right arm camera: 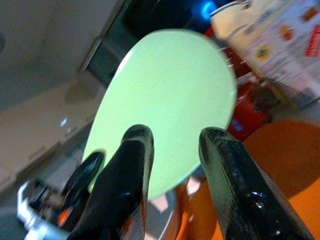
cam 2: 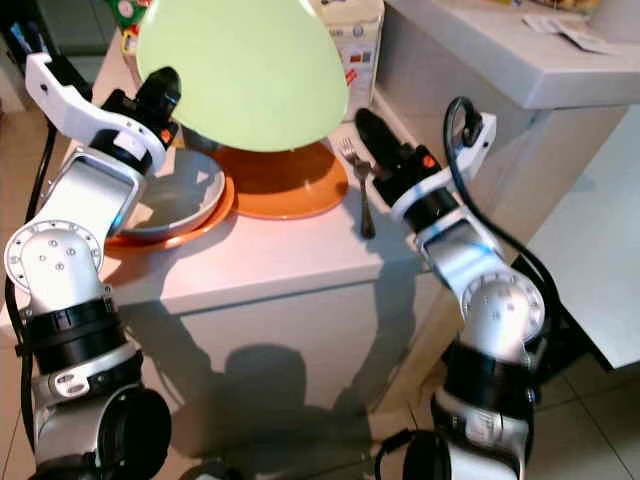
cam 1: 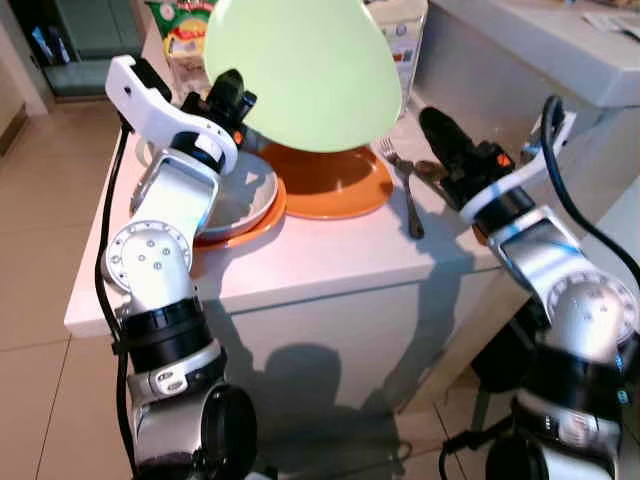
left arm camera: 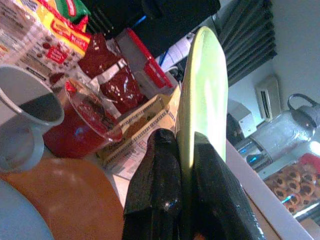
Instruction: Setting the table
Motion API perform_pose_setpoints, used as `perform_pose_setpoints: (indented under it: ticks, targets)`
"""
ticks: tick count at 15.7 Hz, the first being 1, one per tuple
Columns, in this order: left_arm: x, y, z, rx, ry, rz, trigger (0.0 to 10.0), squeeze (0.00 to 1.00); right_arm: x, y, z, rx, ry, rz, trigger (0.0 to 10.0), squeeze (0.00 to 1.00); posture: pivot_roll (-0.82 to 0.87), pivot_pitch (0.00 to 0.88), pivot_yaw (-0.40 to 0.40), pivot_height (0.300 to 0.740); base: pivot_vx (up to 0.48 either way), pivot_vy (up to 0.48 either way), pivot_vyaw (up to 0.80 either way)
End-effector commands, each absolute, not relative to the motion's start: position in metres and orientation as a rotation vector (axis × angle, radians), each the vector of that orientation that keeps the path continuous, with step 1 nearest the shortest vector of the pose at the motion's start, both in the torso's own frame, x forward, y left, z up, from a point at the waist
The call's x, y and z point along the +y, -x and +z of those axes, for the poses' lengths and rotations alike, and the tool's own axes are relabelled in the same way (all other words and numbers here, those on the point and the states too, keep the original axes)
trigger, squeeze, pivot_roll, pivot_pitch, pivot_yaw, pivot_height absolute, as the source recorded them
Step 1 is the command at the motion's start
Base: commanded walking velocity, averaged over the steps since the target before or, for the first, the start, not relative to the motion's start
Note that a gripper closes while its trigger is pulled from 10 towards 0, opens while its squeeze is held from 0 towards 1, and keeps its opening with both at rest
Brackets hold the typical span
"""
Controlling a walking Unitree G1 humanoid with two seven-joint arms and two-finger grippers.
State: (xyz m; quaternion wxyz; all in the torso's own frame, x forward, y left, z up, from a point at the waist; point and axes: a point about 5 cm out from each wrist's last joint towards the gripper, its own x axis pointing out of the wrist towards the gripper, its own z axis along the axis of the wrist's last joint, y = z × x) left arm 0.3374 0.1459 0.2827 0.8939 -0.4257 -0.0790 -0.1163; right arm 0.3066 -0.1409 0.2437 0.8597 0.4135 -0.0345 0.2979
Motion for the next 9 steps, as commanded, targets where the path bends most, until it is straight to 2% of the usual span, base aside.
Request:
perform_pose_setpoints:
  ticks: [1, 3, 4, 5, 6, 7, 8, 9]
  targets:
    - [0.146, -0.334, 0.298, -0.229, 0.886, -0.268, 0.0, 0.00, -0.134, -0.298, 0.246, -0.062, -0.832, 0.658, 10.0, 0.00, 0.01, 0.000, 0.012, 0.740, 0.000, 0.000, 0.00]
    - [0.147, -0.325, 0.305, -0.263, 0.849, -0.308, 0.0, 0.00, -0.119, -0.283, 0.252, -0.064, -0.666, 0.692, 10.0, 0.00, 0.00, 0.000, 0.003, 0.740, 0.000, 0.000, 0.00]
    - [0.147, -0.315, 0.308, -0.290, 0.780, -0.354, 0.0, 0.00, -0.112, -0.277, 0.258, -0.094, -0.486, 0.655, 10.0, 0.00, -0.01, 0.000, 0.000, 0.740, 0.000, 0.000, 0.00]
    - [0.148, -0.305, 0.309, -0.313, 0.741, -0.376, 0.0, 0.00, -0.111, -0.275, 0.265, -0.139, -0.382, 0.606, 10.0, 0.00, -0.01, 0.000, -0.020, 0.740, 0.000, 0.000, 0.00]
    - [0.150, -0.297, 0.309, -0.343, 0.731, -0.387, 1.0, 0.00, -0.113, -0.274, 0.270, -0.170, -0.364, 0.568, 10.0, 0.00, 0.00, 0.000, -0.037, 0.740, 0.000, 0.000, 0.00]
    - [0.153, -0.289, 0.309, -0.372, 0.728, -0.393, 4.8, 0.00, -0.114, -0.273, 0.272, -0.186, -0.363, 0.535, 10.0, 0.00, 0.01, 0.000, -0.049, 0.740, 0.000, 0.000, 0.00]
    - [0.155, -0.282, 0.307, -0.389, 0.720, -0.393, 10.0, 0.00, -0.115, -0.272, 0.273, -0.194, -0.350, 0.520, 10.0, 0.00, 0.02, 0.000, -0.056, 0.740, 0.000, 0.000, 0.00]
    - [0.156, -0.276, 0.302, -0.367, 0.661, -0.369, 10.0, 0.00, -0.120, -0.271, 0.272, -0.206, -0.293, 0.452, 10.0, 0.00, 0.04, 0.000, -0.078, 0.740, 0.000, 0.000, 0.00]
